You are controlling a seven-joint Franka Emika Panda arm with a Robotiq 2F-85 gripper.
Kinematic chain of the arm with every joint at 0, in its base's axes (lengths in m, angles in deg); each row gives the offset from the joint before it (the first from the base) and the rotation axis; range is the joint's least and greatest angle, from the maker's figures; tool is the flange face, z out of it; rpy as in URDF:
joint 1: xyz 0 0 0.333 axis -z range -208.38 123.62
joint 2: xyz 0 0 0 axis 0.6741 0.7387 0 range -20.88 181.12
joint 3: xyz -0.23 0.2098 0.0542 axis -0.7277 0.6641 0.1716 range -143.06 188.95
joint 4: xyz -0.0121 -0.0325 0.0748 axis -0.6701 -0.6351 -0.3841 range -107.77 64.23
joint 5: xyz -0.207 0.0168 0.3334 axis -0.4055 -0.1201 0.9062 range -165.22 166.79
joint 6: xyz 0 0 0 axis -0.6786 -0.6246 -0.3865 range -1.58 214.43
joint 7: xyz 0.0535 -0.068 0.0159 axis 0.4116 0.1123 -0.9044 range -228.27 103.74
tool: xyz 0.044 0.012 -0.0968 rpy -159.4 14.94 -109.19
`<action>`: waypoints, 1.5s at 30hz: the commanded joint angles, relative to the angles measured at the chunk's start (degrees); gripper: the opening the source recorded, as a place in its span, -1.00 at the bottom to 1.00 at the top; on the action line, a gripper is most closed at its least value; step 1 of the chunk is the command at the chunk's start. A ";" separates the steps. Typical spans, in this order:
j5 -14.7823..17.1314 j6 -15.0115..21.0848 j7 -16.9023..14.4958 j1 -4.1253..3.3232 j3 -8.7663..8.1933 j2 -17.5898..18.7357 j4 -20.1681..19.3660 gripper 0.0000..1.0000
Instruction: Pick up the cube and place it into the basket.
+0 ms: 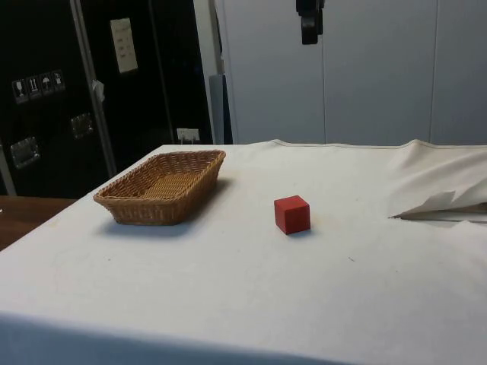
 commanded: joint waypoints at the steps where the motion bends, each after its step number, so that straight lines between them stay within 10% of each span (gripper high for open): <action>1: -0.29 -0.57 0.52 0.06 0.40 0.34 0.34 1.00; 21: 0.52 0.23 -0.80 -0.52 2.29 0.29 0.06 1.00; 45: 3.04 3.44 -9.97 -1.89 3.15 0.74 -1.43 1.00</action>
